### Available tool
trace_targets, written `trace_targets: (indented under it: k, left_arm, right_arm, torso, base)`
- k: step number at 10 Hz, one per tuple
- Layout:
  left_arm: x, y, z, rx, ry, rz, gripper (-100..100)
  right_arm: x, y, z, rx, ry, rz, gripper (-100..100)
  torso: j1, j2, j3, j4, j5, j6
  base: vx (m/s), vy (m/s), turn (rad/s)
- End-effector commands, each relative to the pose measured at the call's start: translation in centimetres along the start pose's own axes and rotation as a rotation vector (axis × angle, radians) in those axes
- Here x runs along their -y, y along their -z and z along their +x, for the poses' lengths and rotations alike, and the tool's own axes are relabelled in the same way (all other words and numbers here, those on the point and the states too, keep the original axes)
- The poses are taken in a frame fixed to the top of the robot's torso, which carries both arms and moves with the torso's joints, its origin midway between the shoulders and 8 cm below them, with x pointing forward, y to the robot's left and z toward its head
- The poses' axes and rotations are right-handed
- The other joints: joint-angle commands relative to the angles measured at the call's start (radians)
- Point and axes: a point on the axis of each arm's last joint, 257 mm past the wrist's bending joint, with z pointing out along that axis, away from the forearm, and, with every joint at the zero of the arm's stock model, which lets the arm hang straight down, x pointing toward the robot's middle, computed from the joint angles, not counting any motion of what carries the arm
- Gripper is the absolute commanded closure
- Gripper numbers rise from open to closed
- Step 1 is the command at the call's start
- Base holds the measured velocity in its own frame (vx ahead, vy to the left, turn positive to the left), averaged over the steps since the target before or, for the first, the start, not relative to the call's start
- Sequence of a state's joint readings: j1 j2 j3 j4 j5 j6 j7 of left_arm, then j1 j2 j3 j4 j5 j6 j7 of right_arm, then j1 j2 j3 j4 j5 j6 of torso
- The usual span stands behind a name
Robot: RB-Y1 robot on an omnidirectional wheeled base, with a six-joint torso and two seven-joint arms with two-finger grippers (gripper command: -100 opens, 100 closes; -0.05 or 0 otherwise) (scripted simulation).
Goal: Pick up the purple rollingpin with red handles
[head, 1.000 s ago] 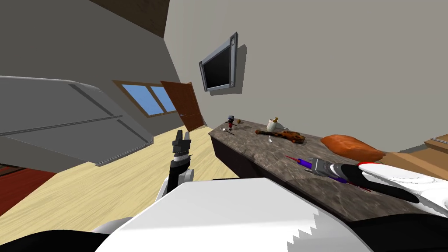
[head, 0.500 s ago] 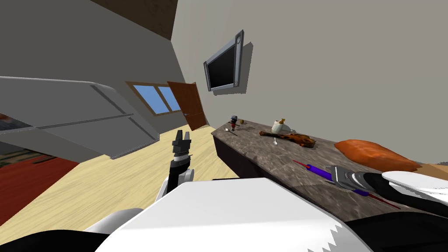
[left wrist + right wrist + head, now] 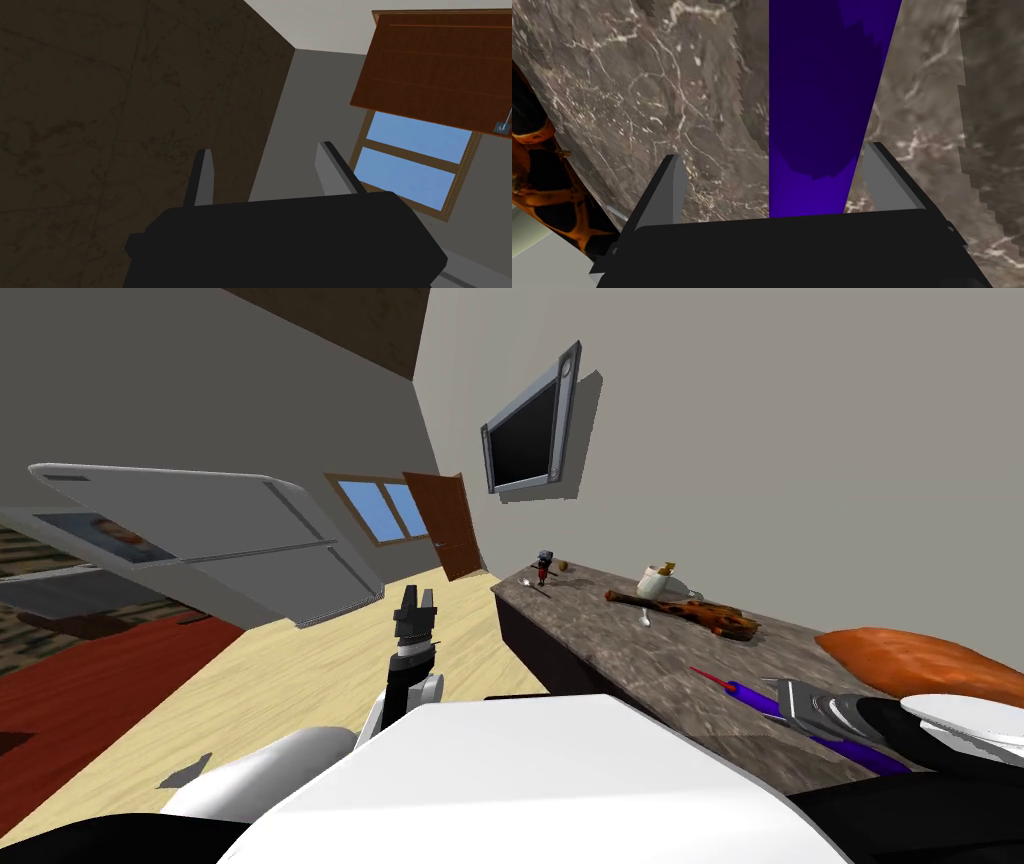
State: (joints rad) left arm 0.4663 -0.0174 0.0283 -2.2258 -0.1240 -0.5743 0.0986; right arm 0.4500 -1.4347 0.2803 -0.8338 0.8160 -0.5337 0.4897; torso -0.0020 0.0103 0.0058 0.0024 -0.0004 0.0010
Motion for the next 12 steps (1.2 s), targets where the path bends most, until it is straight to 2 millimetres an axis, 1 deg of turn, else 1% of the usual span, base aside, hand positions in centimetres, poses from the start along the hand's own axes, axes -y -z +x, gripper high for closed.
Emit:
trace_targets:
  k: [1, 2, 4, 6, 7, 8, 12]
  left_arm:
    - [0.0, 0.0, 0.0, 0.0, 0.0, 0.0, 0]
    - [0.0, 0.0, 0.0, 0.0, 0.0, 0.0, 0]
    - [0.0, 0.0, 0.0, 0.0, 0.0, 0.0, 0]
    - [0.0, 0.0, 0.0, 0.0, 0.0, 0.0, 0]
    - [0.0, 0.0, 0.0, 0.0, 0.0, 0.0, 0]
    - [0.0, 0.0, 0.0, 0.0, 0.0, 0.0, 0]
    - [0.0, 0.0, 0.0, 0.0, 0.0, 0.0, 0]
  right_arm:
    - [-0.5, -0.2, 1.1, -0.022, -0.042, 0.001, -100]
    - [-1.2, -0.3, 2.4, -0.047, -0.084, 0.002, -100]
    - [-1.8, -0.4, 3.6, -0.072, -0.126, 0.003, -100]
    - [-2.5, -0.4, 4.8, -0.097, -0.167, 0.004, -100]
    - [-2.2, -0.3, 4.5, -0.09, -0.154, 0.007, -100]
    - [-2.2, -0.3, 4.6, -0.091, -0.157, 0.006, 100]
    - [-2.3, -0.3, 4.6, -0.091, -0.157, 0.005, 100]
  torso:
    - [0.0, 0.0, 0.0, 0.0, 0.0, 0.0]
    - [-0.002, 0.002, 0.001, 0.001, 0.0, 0.001]
    - [-0.001, 0.005, 0.003, 0.001, 0.0, 0.001]
    - [0.001, 0.002, 0.001, 0.001, -0.001, 0.001]
    - [-0.001, 0.001, 0.001, 0.0, -0.002, 0.001]
    - [-0.002, -0.003, -0.001, 0.0, -0.002, 0.002]
    - [-0.002, -0.007, -0.004, -0.001, -0.002, 0.001]
  base:
    - [-0.147, -0.051, 0.247]
    - [-0.192, -0.035, 0.359]
    - [-0.171, -0.006, 0.294]
    - [-0.121, 0.008, 0.242]
    - [-0.048, 0.004, 0.044]
    - [-0.01, 0.002, -0.013]
    - [0.0, 0.0, 0.0]
